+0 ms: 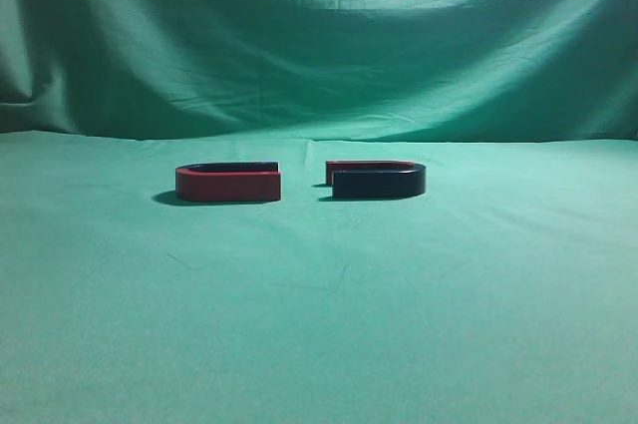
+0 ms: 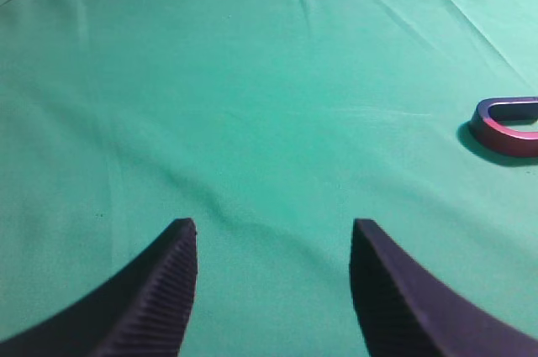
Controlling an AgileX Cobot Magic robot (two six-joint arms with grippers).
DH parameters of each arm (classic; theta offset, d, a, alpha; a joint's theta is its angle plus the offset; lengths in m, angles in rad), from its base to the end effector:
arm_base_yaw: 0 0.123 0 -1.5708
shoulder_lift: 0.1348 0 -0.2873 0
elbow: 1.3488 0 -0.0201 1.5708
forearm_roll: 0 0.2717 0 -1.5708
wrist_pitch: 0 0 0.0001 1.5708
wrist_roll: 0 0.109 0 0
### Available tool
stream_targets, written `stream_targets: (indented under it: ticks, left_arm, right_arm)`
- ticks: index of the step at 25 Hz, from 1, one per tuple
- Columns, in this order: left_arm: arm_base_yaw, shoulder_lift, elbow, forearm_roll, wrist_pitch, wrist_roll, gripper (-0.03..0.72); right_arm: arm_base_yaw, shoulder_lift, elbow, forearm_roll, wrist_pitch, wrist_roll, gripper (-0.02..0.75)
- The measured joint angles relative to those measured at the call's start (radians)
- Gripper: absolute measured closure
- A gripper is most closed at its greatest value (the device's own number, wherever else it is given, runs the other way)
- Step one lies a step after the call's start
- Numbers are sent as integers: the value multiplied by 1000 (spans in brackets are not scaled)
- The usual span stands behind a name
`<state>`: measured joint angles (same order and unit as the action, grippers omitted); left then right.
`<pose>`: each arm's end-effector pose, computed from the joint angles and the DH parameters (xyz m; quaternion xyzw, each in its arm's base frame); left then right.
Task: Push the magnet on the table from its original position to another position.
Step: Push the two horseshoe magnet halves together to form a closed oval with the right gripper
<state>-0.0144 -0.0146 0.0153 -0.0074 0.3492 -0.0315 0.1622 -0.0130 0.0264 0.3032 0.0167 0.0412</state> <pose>0.0889 -0.0016 0.1725 -0.0088 0.7936 -0.0171 0.6082 0.0918 0.0156 0.2042 0.0606 0.6837 0.1839 0.7036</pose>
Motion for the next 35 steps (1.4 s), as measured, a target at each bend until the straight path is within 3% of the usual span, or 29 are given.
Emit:
stream_targets:
  ticks: [6,20,27,31,35]
  left_arm:
    - [0,0,0,0,0,0,316]
    - [0,0,0,0,0,0,316]
    - [0,0,0,0,0,0,316]
    - [0,0,0,0,0,0,316]
    - [0,0,0,0,0,0,316]
  right_arm:
    - [0,61,-159,-38,98,-18,738]
    - [0,941,-618,-15,658,-210,738]
    - [0,1250,-800,142,738,-312,738]
    - [13,1423,-956,147,820,-359,738]
    - [78,1571,-1093,133,851,-361,738]
